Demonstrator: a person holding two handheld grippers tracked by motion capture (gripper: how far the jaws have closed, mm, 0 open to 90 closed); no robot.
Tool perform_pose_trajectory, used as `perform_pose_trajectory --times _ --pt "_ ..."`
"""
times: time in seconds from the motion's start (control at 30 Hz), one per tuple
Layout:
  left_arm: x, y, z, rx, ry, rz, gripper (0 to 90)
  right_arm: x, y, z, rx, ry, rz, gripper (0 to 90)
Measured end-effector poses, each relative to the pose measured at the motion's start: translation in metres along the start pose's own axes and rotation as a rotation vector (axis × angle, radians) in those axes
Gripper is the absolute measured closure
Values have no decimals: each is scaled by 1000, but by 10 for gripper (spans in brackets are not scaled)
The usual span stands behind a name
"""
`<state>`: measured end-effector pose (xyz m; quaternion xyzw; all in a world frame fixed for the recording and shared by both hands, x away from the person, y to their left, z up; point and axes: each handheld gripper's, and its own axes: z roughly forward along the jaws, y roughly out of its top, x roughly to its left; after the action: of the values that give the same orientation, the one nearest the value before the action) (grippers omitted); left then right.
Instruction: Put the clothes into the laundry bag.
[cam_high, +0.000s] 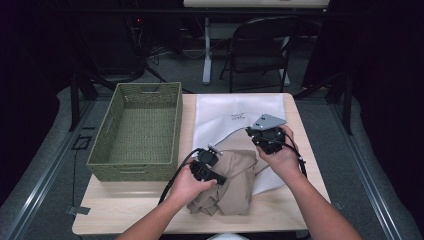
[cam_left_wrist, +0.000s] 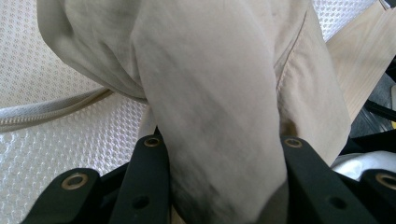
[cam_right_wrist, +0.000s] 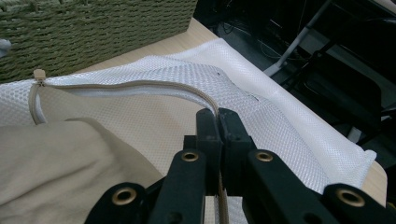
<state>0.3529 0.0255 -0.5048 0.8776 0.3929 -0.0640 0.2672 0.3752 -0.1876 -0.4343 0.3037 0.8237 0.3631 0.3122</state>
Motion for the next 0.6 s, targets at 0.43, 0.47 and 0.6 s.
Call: perform_pose_trajectory --times 0.43,0.47,0.6 --pt "1 4 -5 -17 -5 -10 693 -2 7 -5 -10 -12 -12 882" --pt "0 6 -8 -20 -3 -6 693 -1 7 -4 -11 -14 -12 882" --pt "-3 15 -12 -38 6 6 693 0 7 -3 -7 -13 -20 882"
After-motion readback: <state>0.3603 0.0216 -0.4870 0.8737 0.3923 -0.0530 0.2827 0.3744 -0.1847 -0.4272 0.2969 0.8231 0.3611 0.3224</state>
